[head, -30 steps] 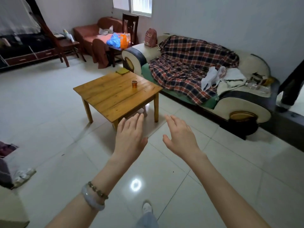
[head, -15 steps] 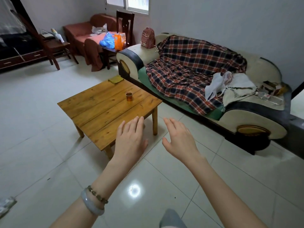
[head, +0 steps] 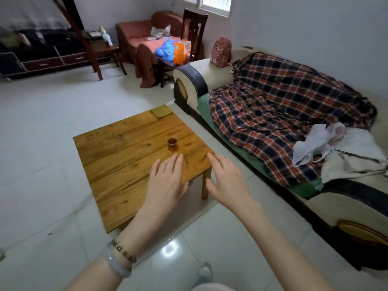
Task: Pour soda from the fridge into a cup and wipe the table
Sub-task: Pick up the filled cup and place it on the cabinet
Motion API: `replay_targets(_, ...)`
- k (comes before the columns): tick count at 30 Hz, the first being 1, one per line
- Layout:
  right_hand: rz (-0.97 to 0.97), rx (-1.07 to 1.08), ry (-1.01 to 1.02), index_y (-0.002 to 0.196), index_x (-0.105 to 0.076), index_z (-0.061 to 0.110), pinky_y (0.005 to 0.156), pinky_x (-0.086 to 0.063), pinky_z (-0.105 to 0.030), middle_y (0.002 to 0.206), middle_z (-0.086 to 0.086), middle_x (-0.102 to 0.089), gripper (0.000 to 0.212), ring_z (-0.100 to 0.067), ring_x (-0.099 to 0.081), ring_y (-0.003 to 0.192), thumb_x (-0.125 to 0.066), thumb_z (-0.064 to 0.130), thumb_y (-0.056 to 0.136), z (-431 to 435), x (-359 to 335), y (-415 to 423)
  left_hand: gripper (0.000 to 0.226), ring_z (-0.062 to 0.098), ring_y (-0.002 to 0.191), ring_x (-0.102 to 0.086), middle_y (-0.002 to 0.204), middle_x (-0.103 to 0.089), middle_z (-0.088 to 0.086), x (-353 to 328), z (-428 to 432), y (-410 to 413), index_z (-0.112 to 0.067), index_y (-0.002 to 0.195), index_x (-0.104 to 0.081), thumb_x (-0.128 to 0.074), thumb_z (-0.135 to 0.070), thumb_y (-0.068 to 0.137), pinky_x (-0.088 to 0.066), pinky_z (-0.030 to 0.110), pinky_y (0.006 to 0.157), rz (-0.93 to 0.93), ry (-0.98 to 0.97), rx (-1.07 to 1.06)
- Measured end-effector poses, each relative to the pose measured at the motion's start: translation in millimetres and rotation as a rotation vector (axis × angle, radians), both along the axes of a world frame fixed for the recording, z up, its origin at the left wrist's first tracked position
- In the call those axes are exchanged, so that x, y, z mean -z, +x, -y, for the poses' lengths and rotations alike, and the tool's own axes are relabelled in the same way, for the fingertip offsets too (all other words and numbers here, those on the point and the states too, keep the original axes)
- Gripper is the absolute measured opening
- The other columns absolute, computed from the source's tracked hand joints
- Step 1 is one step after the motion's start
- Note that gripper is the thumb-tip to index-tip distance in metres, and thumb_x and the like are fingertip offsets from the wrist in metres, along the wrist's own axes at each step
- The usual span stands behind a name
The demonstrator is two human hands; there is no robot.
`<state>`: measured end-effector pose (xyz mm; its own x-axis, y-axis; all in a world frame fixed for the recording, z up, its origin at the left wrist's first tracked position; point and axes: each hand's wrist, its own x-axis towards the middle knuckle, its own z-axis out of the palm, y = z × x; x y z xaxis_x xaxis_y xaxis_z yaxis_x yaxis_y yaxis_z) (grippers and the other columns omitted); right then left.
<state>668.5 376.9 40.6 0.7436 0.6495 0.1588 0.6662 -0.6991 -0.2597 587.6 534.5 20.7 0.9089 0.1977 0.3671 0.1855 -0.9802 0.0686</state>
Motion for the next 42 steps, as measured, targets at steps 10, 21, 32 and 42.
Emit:
replay_targets(10, -0.047, -0.145, 0.032, 0.142, -0.035, 0.009, 0.104, -0.038, -0.038, 0.140, -0.014, -0.045, 0.063, -0.027, -0.044, 0.128, -0.059, 0.023, 0.085, -52, 26, 154, 0.078, 0.028, 0.112, -0.060, 0.125, -0.060, 0.015, 27, -40, 119, -0.002, 0.129, -0.053, -0.081, -0.036, 0.064, -0.043, 0.046, 0.098, -0.079, -0.024, -0.140)
replay_targets(21, -0.110, -0.287, 0.003, 0.144, -0.032, 0.014, 0.106, -0.037, -0.037, 0.145, -0.010, -0.040, 0.064, -0.024, -0.039, 0.132, -0.057, 0.025, 0.087, -150, 56, 296, 0.079, 0.026, 0.118, -0.055, 0.130, -0.056, 0.012, 56, -120, 234, -0.005, 0.134, -0.047, -0.077, -0.040, 0.070, -0.038, 0.043, 0.102, -0.115, -0.131, -0.313)
replay_targets(32, -0.361, -0.439, -0.037, 0.144, -0.032, 0.018, 0.111, -0.030, -0.029, 0.147, -0.001, -0.038, 0.063, -0.014, -0.033, 0.135, -0.060, 0.020, 0.088, -226, 101, 397, 0.079, 0.022, 0.132, -0.040, 0.144, -0.043, 0.007, 91, -183, 289, -0.010, 0.143, -0.034, -0.063, -0.049, 0.081, -0.023, 0.041, 0.112, -0.221, -0.365, -0.475)
replay_targets(42, -0.695, -0.467, -0.254, 0.143, -0.034, 0.019, 0.111, -0.032, -0.035, 0.144, -0.002, -0.040, 0.062, -0.017, -0.036, 0.133, -0.060, 0.013, 0.087, -285, 230, 451, 0.100, 0.015, 0.141, -0.022, 0.155, -0.023, 0.000, 187, -203, 323, -0.017, 0.149, -0.016, -0.059, -0.064, 0.072, -0.018, 0.036, 0.116, -0.264, -0.776, -0.606)
